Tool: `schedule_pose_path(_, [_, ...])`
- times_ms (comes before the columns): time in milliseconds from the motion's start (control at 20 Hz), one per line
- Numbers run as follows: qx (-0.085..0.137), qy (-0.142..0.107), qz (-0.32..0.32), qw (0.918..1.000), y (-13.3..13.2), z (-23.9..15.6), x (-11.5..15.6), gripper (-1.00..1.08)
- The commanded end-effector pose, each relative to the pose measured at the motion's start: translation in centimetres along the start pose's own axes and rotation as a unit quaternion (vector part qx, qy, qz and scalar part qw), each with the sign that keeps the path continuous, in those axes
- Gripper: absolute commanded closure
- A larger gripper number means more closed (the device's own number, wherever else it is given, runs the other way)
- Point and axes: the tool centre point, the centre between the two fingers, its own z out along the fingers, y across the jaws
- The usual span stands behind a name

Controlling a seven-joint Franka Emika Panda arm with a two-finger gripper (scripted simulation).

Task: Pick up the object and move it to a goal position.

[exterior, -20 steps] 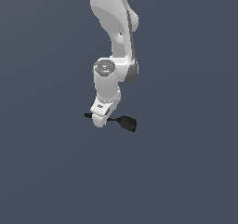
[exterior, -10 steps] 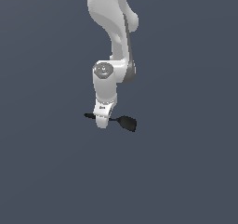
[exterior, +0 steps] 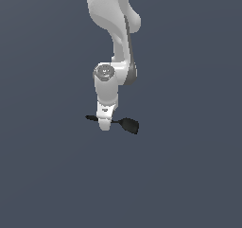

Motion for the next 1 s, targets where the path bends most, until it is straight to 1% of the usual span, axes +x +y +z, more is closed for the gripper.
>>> schedule_pose_path(0, [0.0, 0.0, 0.0, 1.0, 0.0, 0.0, 0.0, -0.92])
schedule_pose_path(250, [0.0, 0.0, 0.0, 1.0, 0.0, 0.8, 0.0, -0.92])
schedule_pose_path(650, [0.0, 0.0, -0.002, 1.0, -0.1, 4.3, 0.0, -0.92])
schedule_pose_path(900, [0.0, 0.0, -0.002, 1.0, -0.1, 5.0, 0.0, -0.92])
schedule_pose_path(950, [0.0, 0.0, -0.002, 1.0, -0.1, 5.0, 0.0, 1.08])
